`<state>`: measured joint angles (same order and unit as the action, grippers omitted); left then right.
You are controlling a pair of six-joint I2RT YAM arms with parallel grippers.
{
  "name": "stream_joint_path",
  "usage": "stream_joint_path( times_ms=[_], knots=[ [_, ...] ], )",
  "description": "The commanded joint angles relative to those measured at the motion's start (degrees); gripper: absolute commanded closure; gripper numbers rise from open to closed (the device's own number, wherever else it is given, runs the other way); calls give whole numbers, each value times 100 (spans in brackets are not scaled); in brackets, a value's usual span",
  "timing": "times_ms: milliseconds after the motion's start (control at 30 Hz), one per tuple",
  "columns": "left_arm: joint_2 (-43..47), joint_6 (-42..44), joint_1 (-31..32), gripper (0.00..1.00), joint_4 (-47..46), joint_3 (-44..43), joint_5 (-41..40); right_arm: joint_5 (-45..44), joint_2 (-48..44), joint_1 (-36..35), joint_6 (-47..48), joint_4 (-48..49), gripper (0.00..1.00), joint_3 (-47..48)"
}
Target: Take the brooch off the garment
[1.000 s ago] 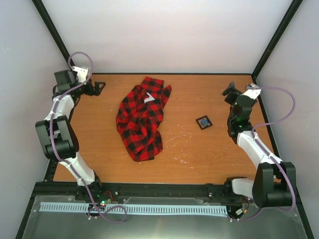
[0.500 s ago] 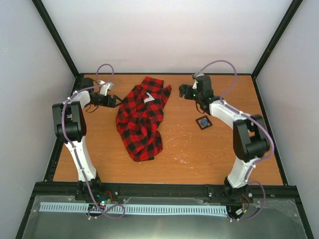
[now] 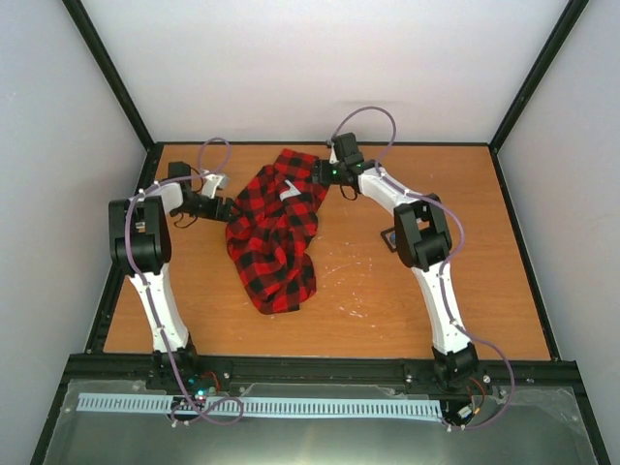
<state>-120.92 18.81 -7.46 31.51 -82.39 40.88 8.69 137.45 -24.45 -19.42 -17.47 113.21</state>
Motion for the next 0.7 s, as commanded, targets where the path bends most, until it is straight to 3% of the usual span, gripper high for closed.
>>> stream_joint_path(
  times_ms=[0, 100, 200, 267, 333, 667],
  knots=[
    [-123, 59, 113, 21, -61, 179, -185, 163, 612, -29, -145, -614, 25, 888],
    [-166, 90, 164, 38, -39, 201, -245, 244, 861, -33, -196, -683, 43, 1303],
    [-202, 94, 172, 74, 148, 60, -230, 138, 840, -29, -115, -762, 76, 1504],
    [-157, 95, 170, 95, 345, -109, -262, 49, 693, -16, -9, -796, 92, 1506],
    [-25, 116, 169, 99, 565, -318, -299, -15, 518, -1, 93, -821, 97, 1453],
    [1269, 407, 173, 99, 1364, -1252, -716, -306, -1082, 203, 270, -136, 97, -29]
  ],
)
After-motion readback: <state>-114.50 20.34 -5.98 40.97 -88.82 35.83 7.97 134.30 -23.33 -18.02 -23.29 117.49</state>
